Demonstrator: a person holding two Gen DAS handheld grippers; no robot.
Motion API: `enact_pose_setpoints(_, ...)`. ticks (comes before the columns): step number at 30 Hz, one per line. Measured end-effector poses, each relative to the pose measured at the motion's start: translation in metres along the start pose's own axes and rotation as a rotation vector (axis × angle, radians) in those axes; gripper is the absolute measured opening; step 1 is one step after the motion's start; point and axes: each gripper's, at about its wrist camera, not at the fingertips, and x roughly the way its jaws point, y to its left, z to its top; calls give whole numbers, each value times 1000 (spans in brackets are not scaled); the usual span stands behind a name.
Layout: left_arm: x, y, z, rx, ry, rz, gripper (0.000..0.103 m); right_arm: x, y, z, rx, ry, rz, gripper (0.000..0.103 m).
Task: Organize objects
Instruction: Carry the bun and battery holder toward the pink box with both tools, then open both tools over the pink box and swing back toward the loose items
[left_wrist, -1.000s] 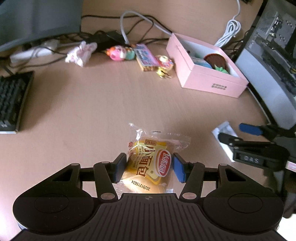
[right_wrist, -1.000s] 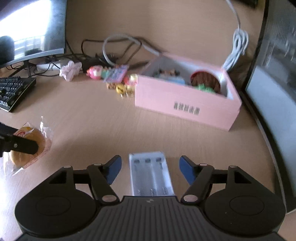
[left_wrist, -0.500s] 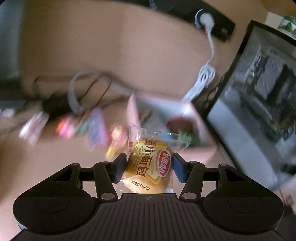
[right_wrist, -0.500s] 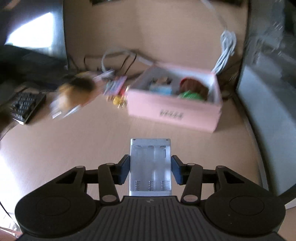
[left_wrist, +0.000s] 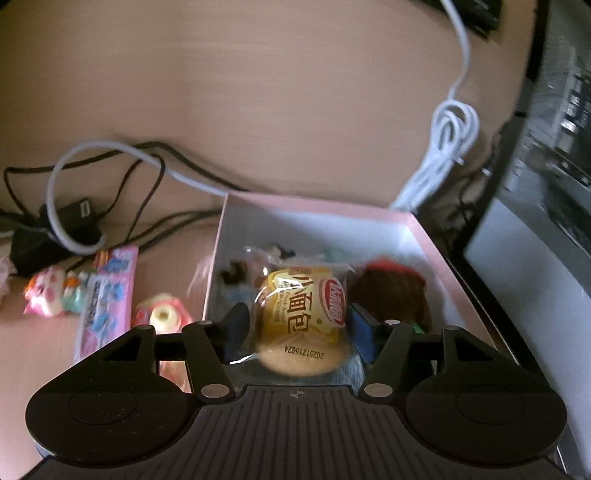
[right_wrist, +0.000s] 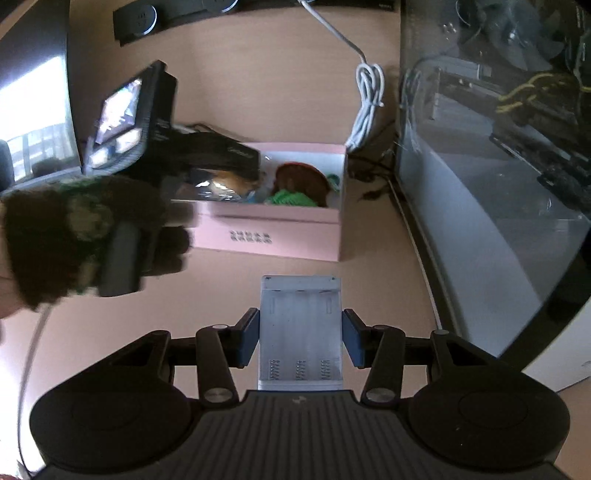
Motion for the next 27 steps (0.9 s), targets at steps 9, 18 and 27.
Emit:
enact_pose_setpoints(9, -95, 49, 7, -175, -147, -100, 62, 2, -1, 54, 1, -85, 28, 47)
enact_pose_setpoints(18, -147, 123, -73, -247, 42, -41, 62, 55, 66, 175, -311, -318, -25, 48)
enact_pose_setpoints(27, -173, 223, -102, -481, 23, 130, 62, 118, 122, 194, -194, -135, 82, 66)
